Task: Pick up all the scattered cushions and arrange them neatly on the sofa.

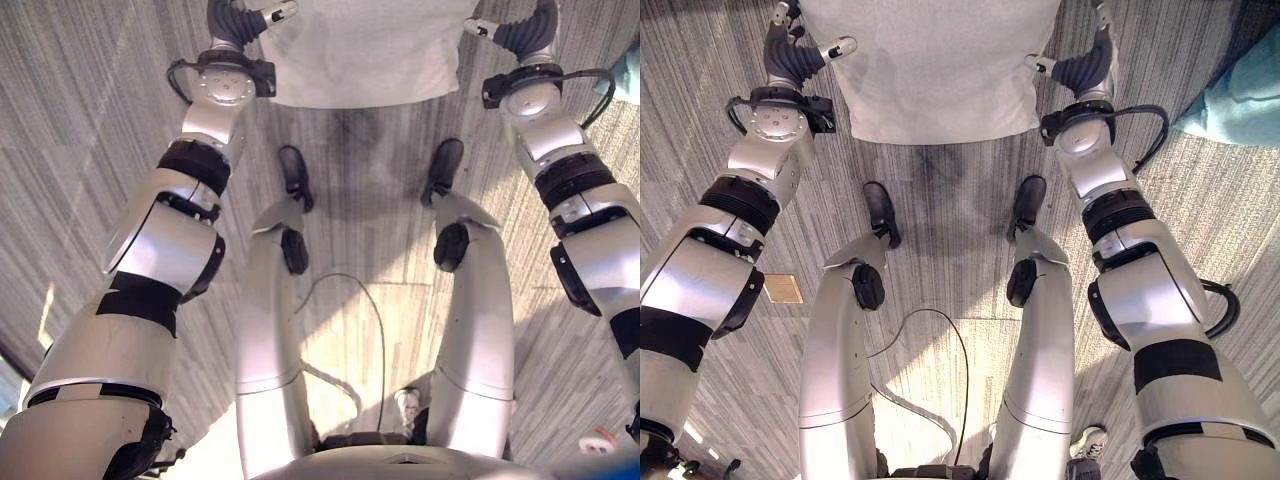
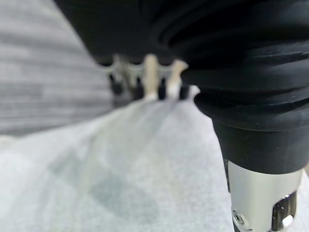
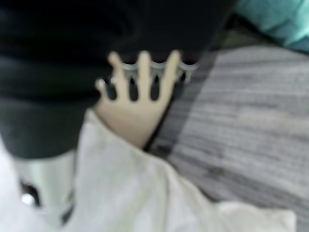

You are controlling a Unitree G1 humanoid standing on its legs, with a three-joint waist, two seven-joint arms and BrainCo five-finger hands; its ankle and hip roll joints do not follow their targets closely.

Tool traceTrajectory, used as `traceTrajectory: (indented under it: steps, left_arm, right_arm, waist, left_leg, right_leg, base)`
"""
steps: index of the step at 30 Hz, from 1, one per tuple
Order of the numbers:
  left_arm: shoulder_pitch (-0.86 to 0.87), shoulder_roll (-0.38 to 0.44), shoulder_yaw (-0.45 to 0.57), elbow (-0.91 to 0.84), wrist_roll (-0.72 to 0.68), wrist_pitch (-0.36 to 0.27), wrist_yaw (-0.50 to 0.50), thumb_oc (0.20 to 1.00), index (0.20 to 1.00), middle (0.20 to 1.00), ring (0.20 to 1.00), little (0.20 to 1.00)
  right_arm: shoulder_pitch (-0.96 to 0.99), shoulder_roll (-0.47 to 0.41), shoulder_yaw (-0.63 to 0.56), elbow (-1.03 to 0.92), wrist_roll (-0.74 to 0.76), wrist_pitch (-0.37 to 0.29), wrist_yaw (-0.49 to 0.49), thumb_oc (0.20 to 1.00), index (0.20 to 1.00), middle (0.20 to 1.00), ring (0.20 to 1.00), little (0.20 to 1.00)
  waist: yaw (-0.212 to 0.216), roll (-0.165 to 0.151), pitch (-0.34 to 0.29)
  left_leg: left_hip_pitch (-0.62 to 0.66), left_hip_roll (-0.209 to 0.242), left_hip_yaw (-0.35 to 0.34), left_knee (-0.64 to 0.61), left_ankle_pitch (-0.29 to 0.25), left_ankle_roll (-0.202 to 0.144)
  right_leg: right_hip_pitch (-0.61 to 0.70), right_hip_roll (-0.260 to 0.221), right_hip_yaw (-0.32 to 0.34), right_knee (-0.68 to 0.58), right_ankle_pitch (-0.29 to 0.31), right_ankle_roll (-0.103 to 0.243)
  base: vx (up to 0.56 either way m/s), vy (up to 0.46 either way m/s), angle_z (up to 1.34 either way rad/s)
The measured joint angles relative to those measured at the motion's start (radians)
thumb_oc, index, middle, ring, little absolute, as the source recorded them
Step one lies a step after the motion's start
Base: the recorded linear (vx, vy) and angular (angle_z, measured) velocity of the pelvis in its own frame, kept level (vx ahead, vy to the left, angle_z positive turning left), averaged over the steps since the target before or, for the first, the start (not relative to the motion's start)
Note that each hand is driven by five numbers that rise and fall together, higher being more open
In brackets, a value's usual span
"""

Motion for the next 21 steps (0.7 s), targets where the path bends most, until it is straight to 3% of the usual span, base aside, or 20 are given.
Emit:
traceTrajectory:
  steps: [7,21]
  left_arm:
    - [-0.017,-0.016,-0.039,-0.005,0.0,0.009,0.001,1.0,1.0,1.0,1.0,1.0]
    - [-0.079,-0.059,-0.124,-0.002,0.0,0.031,0.029,1.0,1.0,1.0,1.0,1.0]
  right_arm:
    - [-0.044,-0.05,0.03,0.071,0.028,0.002,0.001,1.0,1.0,1.0,1.0,1.0]
    - [-0.184,0.028,0.15,0.154,0.116,0.034,0.008,1.0,1.0,1.0,1.0,1.0]
  waist:
    - [0.022,0.0,0.0]
    - [0.041,0.0,0.0]
  left_leg:
    - [-0.001,-0.005,-0.002,0.003,0.0,0.001]
    - [-0.01,-0.018,-0.005,0.017,0.004,0.007]
  right_leg:
    - [0.0,-0.005,0.001,0.006,0.001,0.002]
    - [-0.005,-0.018,0.003,0.02,0.001,0.004]
  base:
    - [0.0,0.003,0.0]
    - [0.0,0.003,0.01]
